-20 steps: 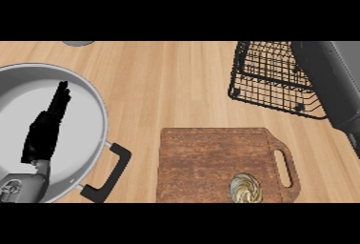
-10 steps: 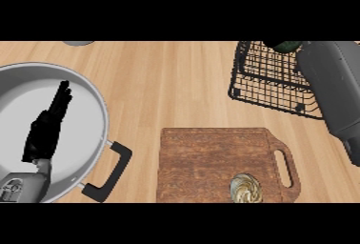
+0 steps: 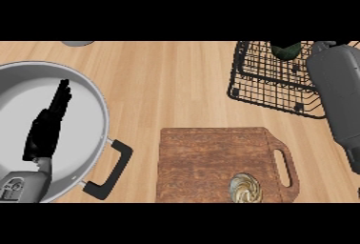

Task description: Pick the squash from the cutting board and place it in the tiered basket

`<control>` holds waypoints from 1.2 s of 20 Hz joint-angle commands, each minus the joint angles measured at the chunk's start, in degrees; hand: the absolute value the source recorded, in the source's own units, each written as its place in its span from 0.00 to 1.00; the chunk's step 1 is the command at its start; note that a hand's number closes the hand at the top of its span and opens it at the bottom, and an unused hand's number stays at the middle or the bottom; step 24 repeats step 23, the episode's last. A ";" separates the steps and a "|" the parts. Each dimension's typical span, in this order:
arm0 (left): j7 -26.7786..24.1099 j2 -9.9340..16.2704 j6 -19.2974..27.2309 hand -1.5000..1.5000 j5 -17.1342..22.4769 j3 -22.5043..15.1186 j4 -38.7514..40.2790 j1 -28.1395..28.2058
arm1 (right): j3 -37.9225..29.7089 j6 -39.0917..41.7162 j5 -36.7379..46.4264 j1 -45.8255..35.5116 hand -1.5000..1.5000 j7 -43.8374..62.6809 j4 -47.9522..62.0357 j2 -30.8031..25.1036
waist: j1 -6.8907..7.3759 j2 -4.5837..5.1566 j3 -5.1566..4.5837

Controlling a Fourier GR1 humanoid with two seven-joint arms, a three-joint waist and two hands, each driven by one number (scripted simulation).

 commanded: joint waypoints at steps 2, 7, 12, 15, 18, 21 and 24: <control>-2.15 -0.82 0.02 0.50 -1.05 0.51 2.81 -0.27 | -0.97 -4.49 -0.38 3.56 0.00 1.33 -9.41 0.43 | -0.69 -0.22 -0.02; 2.41 -1.41 -0.08 0.50 -1.34 -0.09 -1.17 -0.54 | -3.83 1.21 -1.78 5.69 0.00 8.36 -19.23 -4.95 | -1.05 -0.46 0.00; -0.93 -0.83 -0.16 0.50 -1.00 1.02 -2.60 4.33 | -10.60 7.86 -9.74 13.90 0.00 13.46 -29.94 -8.19 | -1.56 -0.71 0.03; -0.34 -0.48 -1.43 0.50 -0.43 1.57 -1.32 3.35 | -12.43 14.01 -14.03 21.48 0.00 16.48 -42.03 -9.77 | -2.26 -0.76 0.00; -1.32 -1.21 -0.14 0.50 -1.39 1.99 0.55 1.87 | -16.37 15.41 -18.23 31.02 0.00 15.34 -51.12 -9.71 | -2.60 -0.62 0.02; 1.13 -0.03 -1.56 0.50 0.08 2.86 -2.82 3.47 | -23.39 18.17 -25.68 36.16 0.00 13.59 -58.98 -10.69 | -2.58 -0.80 0.06; 1.95 -1.26 -0.20 0.50 -0.86 2.39 -2.51 2.03 | -26.79 18.73 -28.23 44.61 0.00 10.44 -63.65 -8.61 | -2.79 -0.67 0.09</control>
